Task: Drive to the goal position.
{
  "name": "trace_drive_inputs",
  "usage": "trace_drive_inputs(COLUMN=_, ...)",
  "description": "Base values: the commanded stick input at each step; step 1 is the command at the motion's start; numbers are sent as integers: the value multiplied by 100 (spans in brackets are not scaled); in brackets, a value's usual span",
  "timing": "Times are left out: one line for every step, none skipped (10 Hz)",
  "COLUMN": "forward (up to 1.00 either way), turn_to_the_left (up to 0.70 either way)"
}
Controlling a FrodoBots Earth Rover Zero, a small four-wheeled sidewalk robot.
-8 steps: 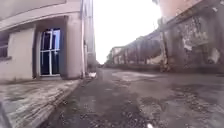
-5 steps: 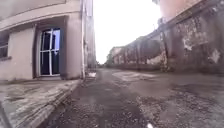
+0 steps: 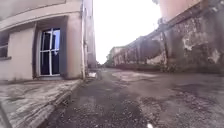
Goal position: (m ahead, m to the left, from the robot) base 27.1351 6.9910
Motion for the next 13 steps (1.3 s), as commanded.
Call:
trace_drive_inputs(forward=100, turn_to_the_left=0)
trace_drive_inputs(forward=100, turn_to_the_left=-28)
trace_drive_inputs(forward=100, turn_to_the_left=-40)
trace_drive_inputs(forward=100, turn_to_the_left=-40)
trace_drive_inputs(forward=100, turn_to_the_left=-40)
trace_drive_inputs(forward=100, turn_to_the_left=-40)
trace_drive_inputs(forward=100, turn_to_the_left=-40)
trace_drive_inputs(forward=100, turn_to_the_left=-40)
trace_drive_inputs(forward=100, turn_to_the_left=-27)
trace_drive_inputs(forward=100, turn_to_the_left=0)
trace_drive_inputs(forward=100, turn_to_the_left=0)
trace_drive_inputs(forward=100, turn_to_the_left=0)
trace_drive_inputs(forward=100, turn_to_the_left=-7)
